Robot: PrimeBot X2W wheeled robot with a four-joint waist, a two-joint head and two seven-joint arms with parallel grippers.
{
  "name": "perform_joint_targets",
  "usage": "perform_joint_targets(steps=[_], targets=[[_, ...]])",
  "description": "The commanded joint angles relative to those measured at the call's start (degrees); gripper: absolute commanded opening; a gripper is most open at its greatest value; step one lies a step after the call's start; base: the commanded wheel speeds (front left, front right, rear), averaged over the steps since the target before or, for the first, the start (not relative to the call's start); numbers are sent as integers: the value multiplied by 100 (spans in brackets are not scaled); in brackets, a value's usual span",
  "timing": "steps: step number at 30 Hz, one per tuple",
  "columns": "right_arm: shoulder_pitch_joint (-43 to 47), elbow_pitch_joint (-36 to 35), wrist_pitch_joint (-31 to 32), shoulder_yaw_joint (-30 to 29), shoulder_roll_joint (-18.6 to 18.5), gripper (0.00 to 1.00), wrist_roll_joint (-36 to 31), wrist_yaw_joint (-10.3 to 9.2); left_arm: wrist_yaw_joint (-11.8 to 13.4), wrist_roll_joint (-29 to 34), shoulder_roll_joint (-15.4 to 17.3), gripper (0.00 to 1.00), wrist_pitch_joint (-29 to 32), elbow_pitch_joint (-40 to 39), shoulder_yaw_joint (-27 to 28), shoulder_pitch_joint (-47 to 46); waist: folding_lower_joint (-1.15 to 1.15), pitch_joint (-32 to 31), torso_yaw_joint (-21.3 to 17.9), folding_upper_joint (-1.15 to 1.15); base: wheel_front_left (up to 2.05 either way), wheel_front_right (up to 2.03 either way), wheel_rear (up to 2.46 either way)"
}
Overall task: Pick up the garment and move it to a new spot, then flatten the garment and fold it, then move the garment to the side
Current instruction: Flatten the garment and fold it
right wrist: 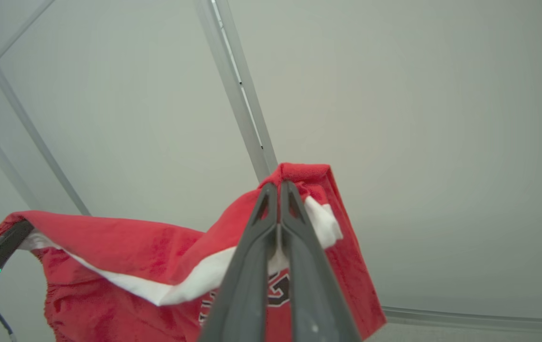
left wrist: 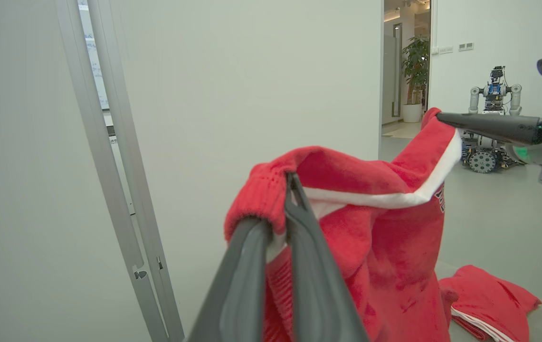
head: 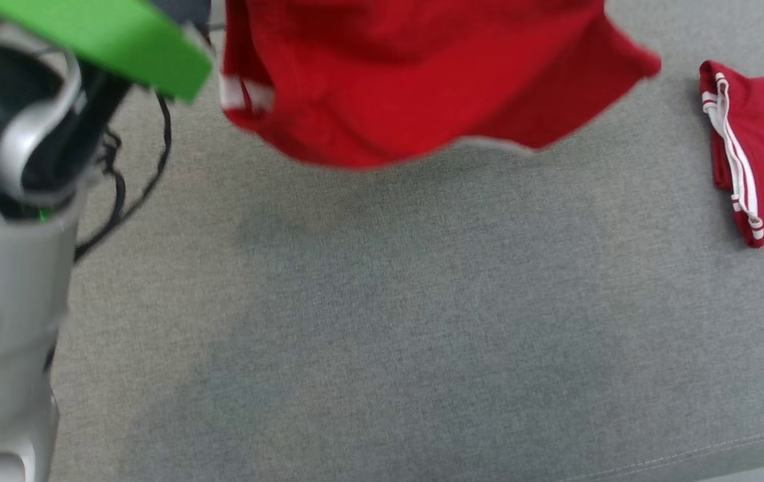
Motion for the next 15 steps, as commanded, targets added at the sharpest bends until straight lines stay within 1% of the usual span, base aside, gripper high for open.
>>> perform_joint_targets(steps=[1, 3, 5, 7, 9, 11, 13, 15], targets=[[-582, 395, -100, 64, 123, 0, -411, 3, -38, 122, -64, 0, -208, 495, -40, -576, 0, 1671, 664, 0, 0, 0, 0], [-1340, 1048, -387, 97, 353, 0, -995, 2, -60, 280, -183, 0, -593, 1305, -113, -1303, 0, 1865, 736, 0, 0, 0, 0], [-1972, 1658, -720, 153, 527, 0, -1424, 3, -81, 449, -258, 0, -1071, 2033, -210, -1947, 0, 1980, 797, 0, 0, 0, 0], [-2517, 2195, -988, 205, 606, 0, -1742, 3, -82, 635, -326, 0, -1531, 2685, -322, -2520, 0, 2118, 837, 0, 0, 0, 0], [-2954, 2683, -1221, 164, 698, 0, -1925, 3, -89, 724, -390, 0, -1967, 3267, -462, -2988, 0, 2292, 853, 0, 0, 0, 0], [-3165, 3082, -1402, 195, 769, 0, -2000, 2, -92, 787, -376, 0, -2397, 3740, -694, -3285, 0, 2432, 835, 0, 0, 0, 0], [-3234, 3388, -1556, 233, 804, 0, -1995, 2, -93, 807, -336, 0, -2777, 4134, -974, -3422, 0, 2538, 807, 0, 0, 0, 0], [-3117, 3594, -1671, 313, 821, 0, -1900, 3, -89, 654, -356, 0, -3127, 4453, -1151, -3397, 0, 2616, 787, 0, 0, 0, 0]])
